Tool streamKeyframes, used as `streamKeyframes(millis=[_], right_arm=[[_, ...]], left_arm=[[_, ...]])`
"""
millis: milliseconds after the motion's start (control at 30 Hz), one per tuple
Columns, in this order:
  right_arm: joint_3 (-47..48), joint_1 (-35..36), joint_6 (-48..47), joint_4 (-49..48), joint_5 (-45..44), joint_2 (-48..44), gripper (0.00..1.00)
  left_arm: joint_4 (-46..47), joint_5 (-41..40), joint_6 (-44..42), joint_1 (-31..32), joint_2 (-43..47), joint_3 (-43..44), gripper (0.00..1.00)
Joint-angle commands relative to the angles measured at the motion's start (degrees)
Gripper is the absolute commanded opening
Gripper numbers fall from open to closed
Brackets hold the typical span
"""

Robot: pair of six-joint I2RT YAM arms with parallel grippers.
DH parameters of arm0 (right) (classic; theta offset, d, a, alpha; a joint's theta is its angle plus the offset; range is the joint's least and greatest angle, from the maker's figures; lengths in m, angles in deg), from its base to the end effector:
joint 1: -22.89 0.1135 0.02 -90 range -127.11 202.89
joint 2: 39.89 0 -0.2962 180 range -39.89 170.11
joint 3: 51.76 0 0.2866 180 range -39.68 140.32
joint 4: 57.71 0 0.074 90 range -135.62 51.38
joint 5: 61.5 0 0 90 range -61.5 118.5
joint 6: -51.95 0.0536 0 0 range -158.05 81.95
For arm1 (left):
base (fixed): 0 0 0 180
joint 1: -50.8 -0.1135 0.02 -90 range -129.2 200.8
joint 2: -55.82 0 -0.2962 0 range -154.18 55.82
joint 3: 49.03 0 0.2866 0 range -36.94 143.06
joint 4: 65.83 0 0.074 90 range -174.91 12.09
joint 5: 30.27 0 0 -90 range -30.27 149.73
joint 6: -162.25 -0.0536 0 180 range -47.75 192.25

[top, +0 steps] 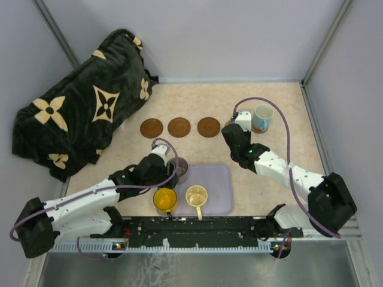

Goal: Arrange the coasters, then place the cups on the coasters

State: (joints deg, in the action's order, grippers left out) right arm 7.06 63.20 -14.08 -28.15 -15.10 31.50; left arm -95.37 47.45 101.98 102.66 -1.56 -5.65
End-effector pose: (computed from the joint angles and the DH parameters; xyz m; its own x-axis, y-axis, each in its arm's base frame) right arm 0.2442 0.1587 0.2562 -0.4993 -0.0378 -0.8656 0.1361 0.9832 -0.1214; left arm 0.1510 -0.1739 0.2066 -0.7033 0.1111 -0.7021 0.3737 0.8980 -0.2323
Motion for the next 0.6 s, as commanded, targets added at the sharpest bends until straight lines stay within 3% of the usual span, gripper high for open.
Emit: streamKeyframes(millis=[0, 233, 567], right_arm=[[2.0, -4.6, -11.5, -20.8, 3.2, 4.1, 0.0], [6.0, -9.4, -14.0, -28.0, 8.0, 11.5, 0.0], [12.9, -12.1, -11.6, -23.7, 11.1, 18.8, 0.0]], left_arm=[[3.3, -4.4, -1.1, 0.1, -1.0, 1.4, 0.75], [4.8, -6.5, -0.7, 0.1, -2.5, 1.6, 0.76], [4.8, -6.2, -0.5, 0.1, -4.1, 2.7, 0.77]])
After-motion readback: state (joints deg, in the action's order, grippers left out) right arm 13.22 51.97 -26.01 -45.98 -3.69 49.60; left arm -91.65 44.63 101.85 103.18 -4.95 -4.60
